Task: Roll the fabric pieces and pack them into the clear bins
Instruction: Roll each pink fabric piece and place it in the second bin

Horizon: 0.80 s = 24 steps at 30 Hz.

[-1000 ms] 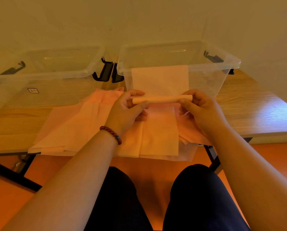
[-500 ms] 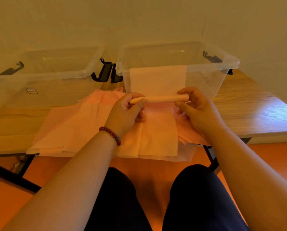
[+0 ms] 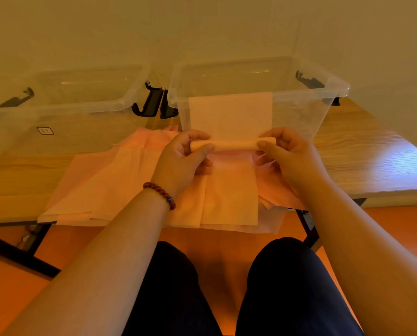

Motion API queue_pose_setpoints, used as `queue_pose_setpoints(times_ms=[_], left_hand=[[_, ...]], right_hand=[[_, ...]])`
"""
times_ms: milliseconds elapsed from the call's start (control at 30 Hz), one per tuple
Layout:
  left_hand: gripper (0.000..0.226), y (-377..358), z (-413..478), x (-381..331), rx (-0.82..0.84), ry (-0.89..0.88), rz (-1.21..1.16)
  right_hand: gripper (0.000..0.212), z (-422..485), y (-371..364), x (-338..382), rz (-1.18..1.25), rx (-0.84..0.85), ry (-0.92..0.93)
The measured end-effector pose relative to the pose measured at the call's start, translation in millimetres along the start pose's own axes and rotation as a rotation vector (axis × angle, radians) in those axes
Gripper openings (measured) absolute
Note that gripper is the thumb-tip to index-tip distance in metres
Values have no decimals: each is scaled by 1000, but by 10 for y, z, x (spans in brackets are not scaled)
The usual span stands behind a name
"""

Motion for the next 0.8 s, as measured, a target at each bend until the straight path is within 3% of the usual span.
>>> queue_pose_setpoints(times_ms=[200,367,533,700,800], left_hand=[[8,-9,7,-11,17,-15,-13],[29,-31,-15,-31,62,-14,-41],[9,-17,1,-11,49,-7,42],[10,-1,3,-2,38,-10,70],[8,-3,-2,-5,34,3,48]], right_hand=[[17,-53,-12,34,48,100,20],[9,-64,13,30,18,51,26],[9,-32,35,9,4,-21,23],[24,-32,15,20,64,68,23],[11,-43,19,14,15,58,22]])
Point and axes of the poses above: each hand's wrist, its own z-axis towards the middle knuckle, its own y-axis out of the back of the hand, x = y × z, the point moved 5 cm from there along z, towards the middle knuckle, and after that the axes turned 7 degrees about -y, right-handed, at the moved point
